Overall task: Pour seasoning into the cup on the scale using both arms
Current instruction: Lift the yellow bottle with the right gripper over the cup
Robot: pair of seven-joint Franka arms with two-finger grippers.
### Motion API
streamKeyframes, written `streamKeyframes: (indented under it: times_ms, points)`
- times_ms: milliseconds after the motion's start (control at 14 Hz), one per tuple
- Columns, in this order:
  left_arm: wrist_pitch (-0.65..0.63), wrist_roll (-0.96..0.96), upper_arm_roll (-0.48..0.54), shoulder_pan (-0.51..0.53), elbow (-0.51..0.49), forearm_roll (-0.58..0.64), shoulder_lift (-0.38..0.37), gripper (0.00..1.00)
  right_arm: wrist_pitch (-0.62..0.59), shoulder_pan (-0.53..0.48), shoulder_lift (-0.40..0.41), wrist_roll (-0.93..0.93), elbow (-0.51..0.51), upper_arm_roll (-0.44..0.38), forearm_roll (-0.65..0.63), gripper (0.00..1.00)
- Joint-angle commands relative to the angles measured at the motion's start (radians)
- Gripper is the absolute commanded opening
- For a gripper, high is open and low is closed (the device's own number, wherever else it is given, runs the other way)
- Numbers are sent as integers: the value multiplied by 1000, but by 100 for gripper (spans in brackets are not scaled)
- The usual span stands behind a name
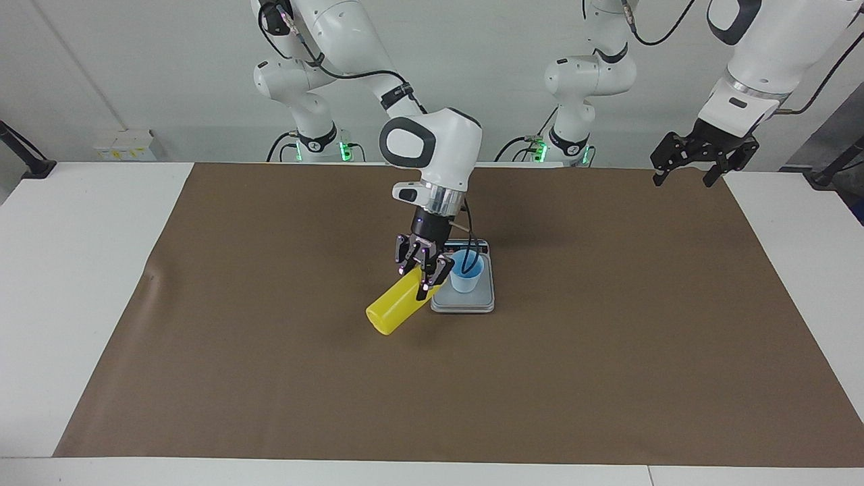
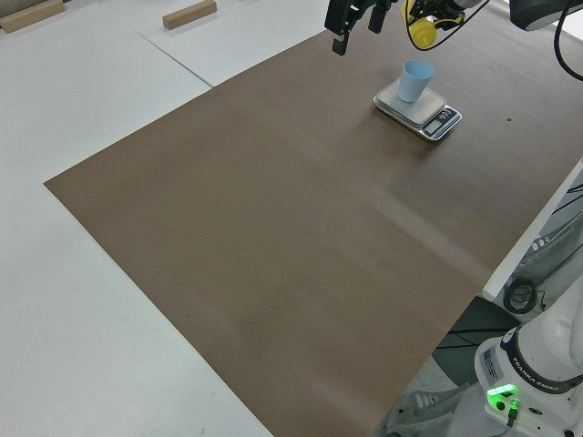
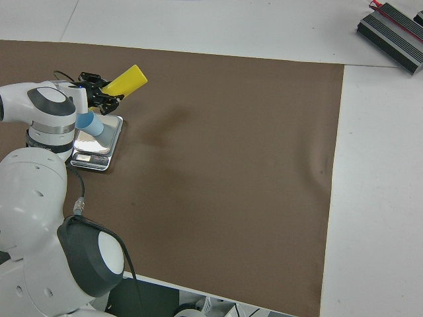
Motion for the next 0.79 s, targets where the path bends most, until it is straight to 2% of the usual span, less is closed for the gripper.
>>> streamKeyframes:
  times_ms: [0, 143, 286, 500, 714]
  points:
    - [15, -7, 1, 5, -38, -11, -32, 100, -43, 32, -33, 26, -35, -3, -74, 0]
    - [15, -7, 1, 3, -38, -11, -32, 100, -59, 32, -27, 31, -33, -1, -138, 0]
    - [15, -7, 1, 3, -38, -11, -32, 100, -65, 35, -15, 40, -12, -3, -143, 0]
    - [15, -7, 1, 3, -38, -11, -32, 100, -134, 49, 43, 169, 68, -1, -189, 0]
    - [15, -7, 1, 3, -38, -11, -32, 100, -146, 60, 75, 175, 119, -1, -195, 0]
